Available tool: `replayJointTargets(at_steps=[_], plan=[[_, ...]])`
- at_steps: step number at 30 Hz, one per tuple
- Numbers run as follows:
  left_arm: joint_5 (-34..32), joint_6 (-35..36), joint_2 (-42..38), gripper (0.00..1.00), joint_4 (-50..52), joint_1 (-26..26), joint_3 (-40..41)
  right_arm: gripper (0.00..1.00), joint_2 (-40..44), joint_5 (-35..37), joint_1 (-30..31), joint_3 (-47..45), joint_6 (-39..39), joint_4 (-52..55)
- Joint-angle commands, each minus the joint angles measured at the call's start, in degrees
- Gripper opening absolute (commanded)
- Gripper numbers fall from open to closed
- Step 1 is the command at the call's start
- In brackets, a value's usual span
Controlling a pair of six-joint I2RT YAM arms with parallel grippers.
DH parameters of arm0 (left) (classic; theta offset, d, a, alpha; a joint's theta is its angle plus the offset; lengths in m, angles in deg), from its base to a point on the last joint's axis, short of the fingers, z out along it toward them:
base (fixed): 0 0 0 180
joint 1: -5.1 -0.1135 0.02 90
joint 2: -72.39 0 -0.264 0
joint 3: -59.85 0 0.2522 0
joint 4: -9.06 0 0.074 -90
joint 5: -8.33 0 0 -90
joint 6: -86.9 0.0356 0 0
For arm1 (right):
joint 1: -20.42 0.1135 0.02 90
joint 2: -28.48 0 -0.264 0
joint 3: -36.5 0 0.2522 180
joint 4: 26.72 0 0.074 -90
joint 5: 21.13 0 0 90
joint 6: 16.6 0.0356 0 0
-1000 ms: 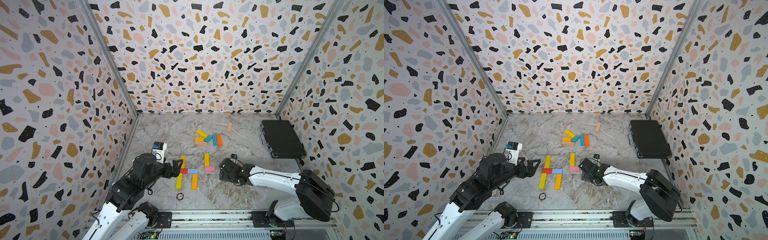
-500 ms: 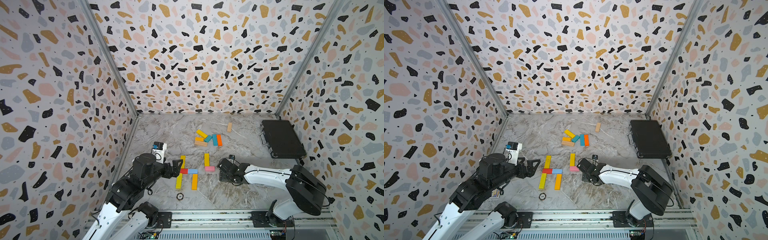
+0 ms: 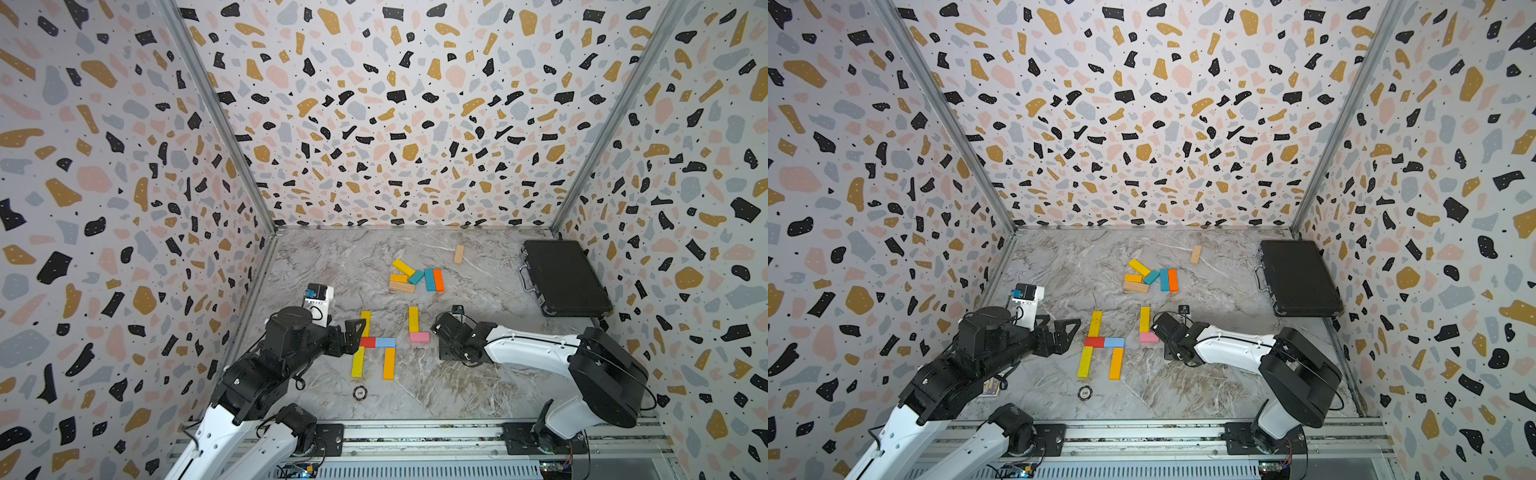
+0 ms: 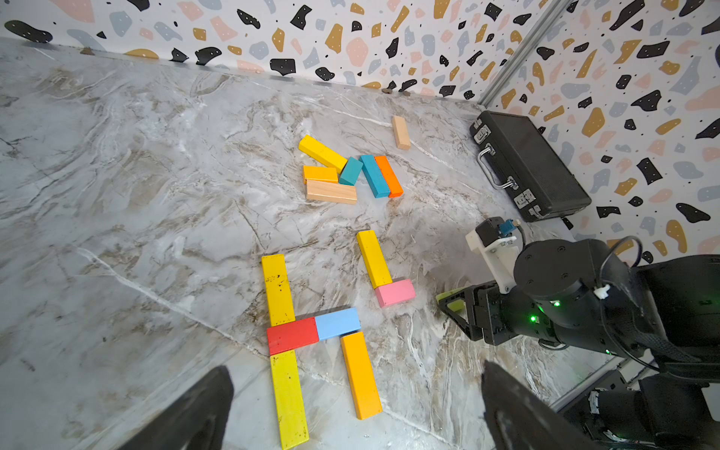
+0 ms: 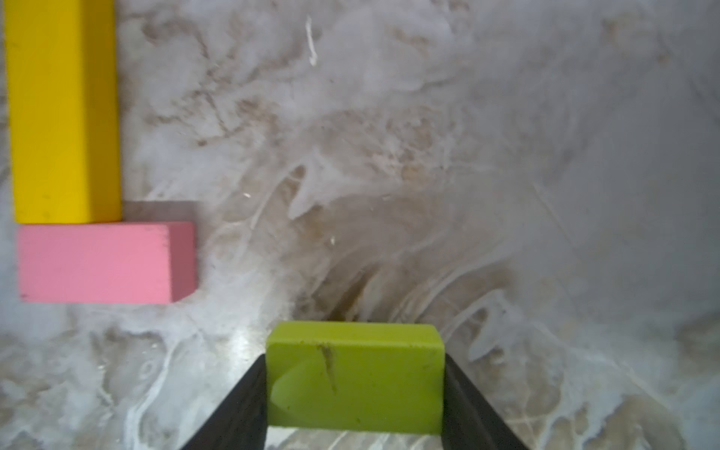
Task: Assemble the letter h with building blocks
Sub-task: Pick up the building block from the center of the board, then place the building block at the center of the board.
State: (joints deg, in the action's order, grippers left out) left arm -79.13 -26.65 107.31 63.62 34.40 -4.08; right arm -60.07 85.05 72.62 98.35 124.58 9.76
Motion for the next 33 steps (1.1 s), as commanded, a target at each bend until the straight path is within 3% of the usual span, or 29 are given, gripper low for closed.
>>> replayJointTargets(at_steps=[1, 13, 33], plan=[[0.1, 0.3, 0.2, 0.99, -2.1, -0.4, 0.5, 0.53, 0.2, 0.1, -0.8, 4.4, -4.6, 1.2], [-0.2, 0.4, 0.2, 0.99, -1.9, -0.4, 0.4, 0.54, -6.9, -4.1, -3.9, 9.0, -7.8, 1.5], [-0.3, 0.5, 0.2, 0.99, -1.9, -0.4, 0.4, 0.55, -9.0, -4.8, -4.0, 8.4, -6.1, -0.5]])
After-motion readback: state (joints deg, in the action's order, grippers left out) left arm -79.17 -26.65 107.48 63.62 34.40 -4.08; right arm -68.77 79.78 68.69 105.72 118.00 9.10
